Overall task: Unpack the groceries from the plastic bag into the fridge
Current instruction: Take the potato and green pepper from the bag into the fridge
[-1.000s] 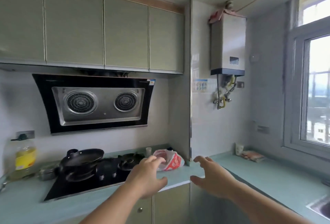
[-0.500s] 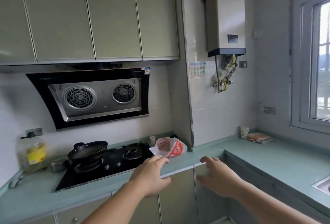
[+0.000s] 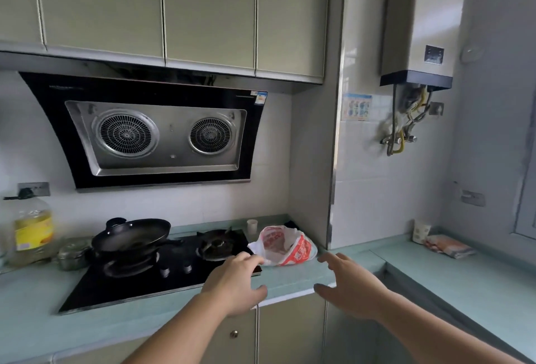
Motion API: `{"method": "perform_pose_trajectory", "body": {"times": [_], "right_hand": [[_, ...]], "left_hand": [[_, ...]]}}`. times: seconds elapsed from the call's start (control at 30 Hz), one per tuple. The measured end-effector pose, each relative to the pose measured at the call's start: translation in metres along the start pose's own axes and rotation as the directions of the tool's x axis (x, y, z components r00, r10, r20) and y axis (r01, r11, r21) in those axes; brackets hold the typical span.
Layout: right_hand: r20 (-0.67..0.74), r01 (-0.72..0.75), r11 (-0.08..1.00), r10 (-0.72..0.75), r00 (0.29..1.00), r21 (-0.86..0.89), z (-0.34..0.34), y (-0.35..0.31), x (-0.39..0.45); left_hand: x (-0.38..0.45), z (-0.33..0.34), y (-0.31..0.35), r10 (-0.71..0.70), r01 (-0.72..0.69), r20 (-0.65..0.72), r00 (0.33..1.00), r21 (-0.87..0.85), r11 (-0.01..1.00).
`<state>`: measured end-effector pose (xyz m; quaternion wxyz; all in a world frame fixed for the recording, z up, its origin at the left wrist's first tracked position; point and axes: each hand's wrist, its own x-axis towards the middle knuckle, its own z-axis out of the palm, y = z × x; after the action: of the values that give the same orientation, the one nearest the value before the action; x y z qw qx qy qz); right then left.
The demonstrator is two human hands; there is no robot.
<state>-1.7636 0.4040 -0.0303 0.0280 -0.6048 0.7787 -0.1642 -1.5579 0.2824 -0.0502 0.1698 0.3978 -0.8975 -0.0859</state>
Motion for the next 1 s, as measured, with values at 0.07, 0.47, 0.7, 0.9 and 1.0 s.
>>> {"method": "perform_pose_trajectory", "body": {"times": [0.07, 0.47, 0.7, 0.9, 1.0], "right_hand": [[0.012, 0.005, 1.000, -0.005, 1.000, -0.012, 0.011, -0.004, 0.026], [0.077, -0.042, 0.999, 0.041, 0.996, 0.009, 0.069, 0.051, 0.178], [0.139, -0.064, 0.985, 0.042, 0.989, 0.163, 0.109, 0.113, 0.283], [0.215, -0.078, 0.983, 0.042, 0.976, 0.164, 0.138, 0.144, 0.358], [0.223, -0.070, 0.984, 0.033, 0.974, 0.161, 0.150, 0.153, 0.400]], "left_hand": [[0.020, 0.006, -0.024, -0.015, 0.015, 0.022, 1.000, -0.001, 1.000], [0.167, 0.071, -0.078, -0.001, 0.001, 0.114, 0.993, -0.006, 1.000], [0.263, 0.111, -0.091, -0.101, 0.107, 0.135, 0.986, -0.039, 0.993], [0.333, 0.148, -0.118, -0.135, 0.143, 0.182, 0.974, -0.033, 0.989], [0.372, 0.166, -0.137, -0.148, 0.160, 0.177, 0.973, -0.054, 0.986]]}}
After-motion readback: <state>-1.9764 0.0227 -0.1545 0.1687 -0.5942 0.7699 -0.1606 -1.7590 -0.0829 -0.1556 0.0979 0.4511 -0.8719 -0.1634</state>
